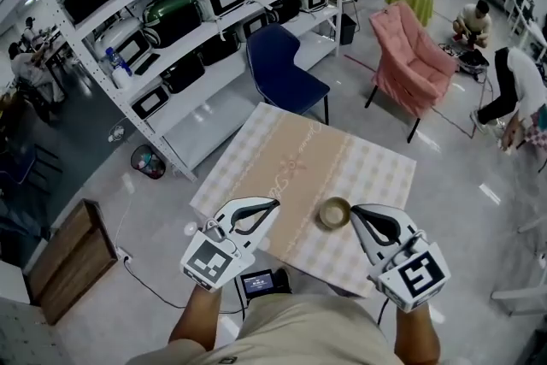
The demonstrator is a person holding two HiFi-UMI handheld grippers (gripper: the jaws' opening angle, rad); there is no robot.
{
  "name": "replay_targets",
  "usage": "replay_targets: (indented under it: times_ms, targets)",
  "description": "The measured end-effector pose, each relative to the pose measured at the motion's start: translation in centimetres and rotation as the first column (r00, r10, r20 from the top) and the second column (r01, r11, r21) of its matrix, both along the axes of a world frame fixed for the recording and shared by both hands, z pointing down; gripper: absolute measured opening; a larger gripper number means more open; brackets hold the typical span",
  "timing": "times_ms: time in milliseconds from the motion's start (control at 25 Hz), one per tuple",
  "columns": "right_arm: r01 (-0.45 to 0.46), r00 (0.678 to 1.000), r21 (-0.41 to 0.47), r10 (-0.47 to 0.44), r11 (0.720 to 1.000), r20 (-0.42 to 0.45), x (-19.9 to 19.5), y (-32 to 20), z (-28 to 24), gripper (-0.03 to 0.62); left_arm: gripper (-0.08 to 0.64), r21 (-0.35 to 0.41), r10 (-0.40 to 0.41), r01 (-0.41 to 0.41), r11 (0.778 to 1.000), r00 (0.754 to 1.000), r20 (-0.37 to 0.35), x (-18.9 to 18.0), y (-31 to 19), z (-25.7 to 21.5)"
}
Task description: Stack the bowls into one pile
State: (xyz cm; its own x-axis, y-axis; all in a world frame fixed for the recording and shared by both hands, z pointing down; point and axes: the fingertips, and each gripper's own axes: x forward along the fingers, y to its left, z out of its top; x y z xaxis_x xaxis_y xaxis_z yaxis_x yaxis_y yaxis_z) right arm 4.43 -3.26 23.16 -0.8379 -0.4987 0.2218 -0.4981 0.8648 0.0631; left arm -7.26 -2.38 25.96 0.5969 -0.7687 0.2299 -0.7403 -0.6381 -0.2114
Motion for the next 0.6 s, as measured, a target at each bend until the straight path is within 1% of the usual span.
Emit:
replay_targets:
  times_ms: [160,400,600]
  targets:
    - [0.002,1.0,0.003,-0.002,1.0,0.006,2.1,1.2,-0.2,0.003,0.006,-0.008,0.006,-0.006,1.0,1.0,0.008,2.6,1.3,-0.1]
    - [-0.008,1.0,-0.007,0.008,1.0,0.006,4.3,2.8,-0.3,0.003,0.006,-0.002,0.018,-0.018,1.0,0.999,0.027,4.9,3.1,-0.2]
    - [0.002,1.0,-0.011,-0.002,1.0,0.02,5.9,4.3,-0.2,0.003,0.006,-0.038,-0.001,0.001,0.999,1.0,0.006,6.5,4.6,0.0]
